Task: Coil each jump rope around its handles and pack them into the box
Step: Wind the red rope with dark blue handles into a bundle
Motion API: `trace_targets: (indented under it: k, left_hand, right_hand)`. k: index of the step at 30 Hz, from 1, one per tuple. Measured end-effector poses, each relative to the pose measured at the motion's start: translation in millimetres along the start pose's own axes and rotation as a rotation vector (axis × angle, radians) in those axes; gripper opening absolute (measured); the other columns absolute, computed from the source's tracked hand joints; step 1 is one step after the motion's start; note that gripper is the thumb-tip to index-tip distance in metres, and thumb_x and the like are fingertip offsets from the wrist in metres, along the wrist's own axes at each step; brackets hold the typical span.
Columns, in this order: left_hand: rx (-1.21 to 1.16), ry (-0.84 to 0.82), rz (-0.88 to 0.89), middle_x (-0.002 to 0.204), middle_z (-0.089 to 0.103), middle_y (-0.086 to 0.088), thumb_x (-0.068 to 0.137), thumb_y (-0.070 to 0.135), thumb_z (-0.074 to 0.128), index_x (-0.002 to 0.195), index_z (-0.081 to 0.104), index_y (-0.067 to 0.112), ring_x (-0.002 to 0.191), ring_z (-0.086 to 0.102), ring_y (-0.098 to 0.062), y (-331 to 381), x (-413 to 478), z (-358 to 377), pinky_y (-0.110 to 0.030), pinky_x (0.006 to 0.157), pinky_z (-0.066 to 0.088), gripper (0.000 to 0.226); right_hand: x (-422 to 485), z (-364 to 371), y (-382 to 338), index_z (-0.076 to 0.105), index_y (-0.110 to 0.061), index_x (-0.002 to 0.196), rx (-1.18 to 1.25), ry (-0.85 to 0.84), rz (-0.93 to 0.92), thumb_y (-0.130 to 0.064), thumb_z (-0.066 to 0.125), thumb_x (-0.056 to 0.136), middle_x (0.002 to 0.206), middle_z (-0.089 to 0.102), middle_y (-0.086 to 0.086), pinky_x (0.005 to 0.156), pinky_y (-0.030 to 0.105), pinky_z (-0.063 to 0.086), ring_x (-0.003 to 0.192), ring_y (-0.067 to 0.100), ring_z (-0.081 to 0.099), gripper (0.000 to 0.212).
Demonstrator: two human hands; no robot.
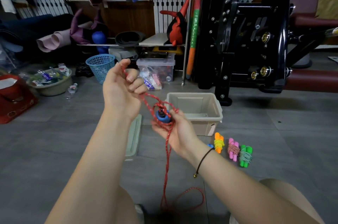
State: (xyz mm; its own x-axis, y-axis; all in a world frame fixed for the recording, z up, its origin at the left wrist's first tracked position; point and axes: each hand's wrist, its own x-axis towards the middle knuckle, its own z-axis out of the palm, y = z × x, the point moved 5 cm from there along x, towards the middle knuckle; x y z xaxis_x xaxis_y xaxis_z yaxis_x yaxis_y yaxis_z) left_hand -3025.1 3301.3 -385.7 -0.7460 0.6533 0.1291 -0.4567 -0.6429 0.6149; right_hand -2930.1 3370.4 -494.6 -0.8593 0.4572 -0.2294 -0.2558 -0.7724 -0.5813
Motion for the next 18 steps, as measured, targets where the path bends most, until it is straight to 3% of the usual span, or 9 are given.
trace_targets:
  k: [2, 4, 6, 8, 11, 13, 15, 18]
  left_hand:
    - [0.510, -0.001, 0.114, 0.059, 0.043, 0.010, 0.085, 0.025, 0.054, 0.081, 0.063, 0.026, 0.045, 0.026, -0.005, 11.0, 2.3, -8.8, -0.016, 0.041, 0.019, 0.010]
    - [1.097, -0.153, 0.220, 0.073, 0.060, 0.013, 0.087, 0.025, 0.061, 0.079, 0.071, 0.031, 0.060, 0.051, -0.001, 8.3, -1.0, -4.7, -0.014, 0.055, 0.038, 0.015]
    - [1.598, -0.361, 0.147, 0.091, 0.059, 0.015, 0.082, 0.039, 0.069, 0.086, 0.072, 0.040, 0.086, 0.055, 0.003, -17.0, -7.0, -2.0, -0.021, 0.081, 0.043, 0.005]
    - [1.911, -0.506, 0.046, 0.100, 0.051, 0.015, 0.075, 0.056, 0.068, 0.102, 0.065, 0.048, 0.095, 0.054, -0.002, -42.1, -13.6, -2.2, -0.029, 0.089, 0.044, 0.028]
    - [2.077, -0.541, 0.065, 0.107, 0.050, 0.015, 0.068, 0.064, 0.067, 0.115, 0.053, 0.052, 0.104, 0.052, -0.010, -55.0, -16.6, 2.3, -0.036, 0.090, 0.046, 0.051]
    - [2.136, -0.566, 0.107, 0.111, 0.051, 0.015, 0.066, 0.064, 0.069, 0.122, 0.045, 0.053, 0.107, 0.051, -0.012, -56.4, -18.3, 2.5, -0.035, 0.087, 0.045, 0.061]
    - [2.158, -0.554, 0.182, 0.115, 0.056, 0.016, 0.067, 0.060, 0.070, 0.122, 0.043, 0.050, 0.110, 0.054, -0.014, -56.6, -21.0, 5.9, -0.035, 0.085, 0.045, 0.062]
    - [2.058, -0.417, 0.289, 0.107, 0.064, 0.016, 0.069, 0.057, 0.070, 0.111, 0.053, 0.045, 0.101, 0.060, -0.012, -53.5, -20.4, 11.6, -0.032, 0.079, 0.049, 0.046]
  right_hand:
    - [4.1, -5.7, -17.5, 0.045, -0.014, 0.092, -0.073, 0.068, -0.141, -0.009, 0.037, 0.101, 0.098, 0.066, 0.014, 0.081, 0.044, 0.053, 0.078, 0.025, 0.067, 0.012]
    - [4.4, -10.4, -31.0, 0.049, -0.009, 0.098, -0.278, 0.110, -0.256, -0.008, 0.038, 0.100, 0.104, 0.063, 0.011, 0.081, 0.033, 0.056, 0.084, 0.018, 0.064, 0.011]
    - [1.2, -15.2, -37.7, 0.050, -0.004, 0.106, -0.601, 0.155, -0.379, -0.010, 0.038, 0.100, 0.093, 0.058, 0.000, 0.073, 0.020, 0.052, 0.083, 0.012, 0.058, 0.014]
    - [-0.1, -21.3, -37.5, 0.047, -0.011, 0.095, -0.820, 0.163, -0.448, -0.013, 0.038, 0.100, 0.083, 0.052, -0.005, 0.077, 0.029, 0.045, 0.081, 0.011, 0.051, 0.011]
    - [-0.8, -28.0, -40.6, 0.047, -0.012, 0.096, -0.877, 0.207, -0.456, -0.014, 0.038, 0.099, 0.090, 0.057, 0.002, 0.083, 0.038, 0.048, 0.087, 0.014, 0.056, 0.010]
    - [-2.7, -27.5, -46.5, 0.050, -0.009, 0.105, -0.791, 0.206, -0.457, -0.013, 0.037, 0.100, 0.098, 0.062, 0.004, 0.084, 0.032, 0.052, 0.096, 0.018, 0.061, 0.014]
    - [-5.8, -24.3, -50.6, 0.050, -0.005, 0.107, -0.699, 0.171, -0.436, -0.013, 0.037, 0.101, 0.098, 0.063, 0.004, 0.079, 0.028, 0.055, 0.096, 0.019, 0.063, 0.017]
    - [-13.0, -23.1, -51.6, 0.052, -0.014, 0.101, -0.613, 0.178, -0.361, -0.020, 0.038, 0.101, 0.104, 0.067, 0.009, 0.084, 0.046, 0.056, 0.096, 0.027, 0.067, 0.016]
